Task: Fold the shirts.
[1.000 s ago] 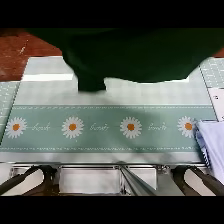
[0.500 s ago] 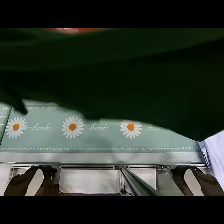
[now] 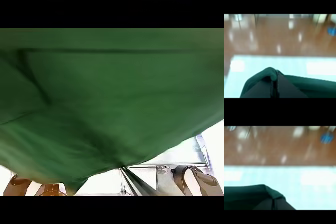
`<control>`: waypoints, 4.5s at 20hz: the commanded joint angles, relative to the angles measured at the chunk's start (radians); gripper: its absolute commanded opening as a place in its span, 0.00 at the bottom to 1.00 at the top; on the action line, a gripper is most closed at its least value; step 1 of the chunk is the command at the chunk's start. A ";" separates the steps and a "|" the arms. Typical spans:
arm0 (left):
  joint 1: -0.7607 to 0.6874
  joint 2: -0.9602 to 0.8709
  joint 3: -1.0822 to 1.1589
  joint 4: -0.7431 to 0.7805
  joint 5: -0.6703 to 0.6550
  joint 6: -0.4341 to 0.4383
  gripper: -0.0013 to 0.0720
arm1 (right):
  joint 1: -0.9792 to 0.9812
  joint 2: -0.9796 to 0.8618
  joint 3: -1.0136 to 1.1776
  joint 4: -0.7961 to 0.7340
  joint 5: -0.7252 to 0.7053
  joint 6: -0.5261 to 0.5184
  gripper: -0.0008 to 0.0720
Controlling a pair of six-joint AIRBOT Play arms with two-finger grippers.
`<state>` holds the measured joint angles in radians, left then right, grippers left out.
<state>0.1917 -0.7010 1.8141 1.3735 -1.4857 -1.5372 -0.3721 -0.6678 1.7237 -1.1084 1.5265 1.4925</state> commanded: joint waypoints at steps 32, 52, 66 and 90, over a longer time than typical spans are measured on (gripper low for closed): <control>-0.128 -0.797 -0.721 -0.129 0.328 0.104 0.05 | 0.089 -1.093 -0.246 0.021 -0.069 -0.189 0.04; -0.011 -0.801 -0.621 -0.140 0.330 0.113 0.05 | 0.096 -1.093 -0.309 0.097 -0.059 -0.189 0.04; 0.085 -0.652 -0.754 0.015 0.014 0.085 0.71 | -0.008 -0.877 -0.402 0.018 -0.095 -0.125 0.58; 0.305 -0.326 -1.474 -0.469 0.262 0.326 0.05 | -0.133 -0.511 -1.027 0.268 -0.263 -0.294 0.58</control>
<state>0.4988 -1.0256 0.3416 0.9287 -1.1812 -1.2686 -0.4446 -1.1790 0.6979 -0.8108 1.2217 1.1858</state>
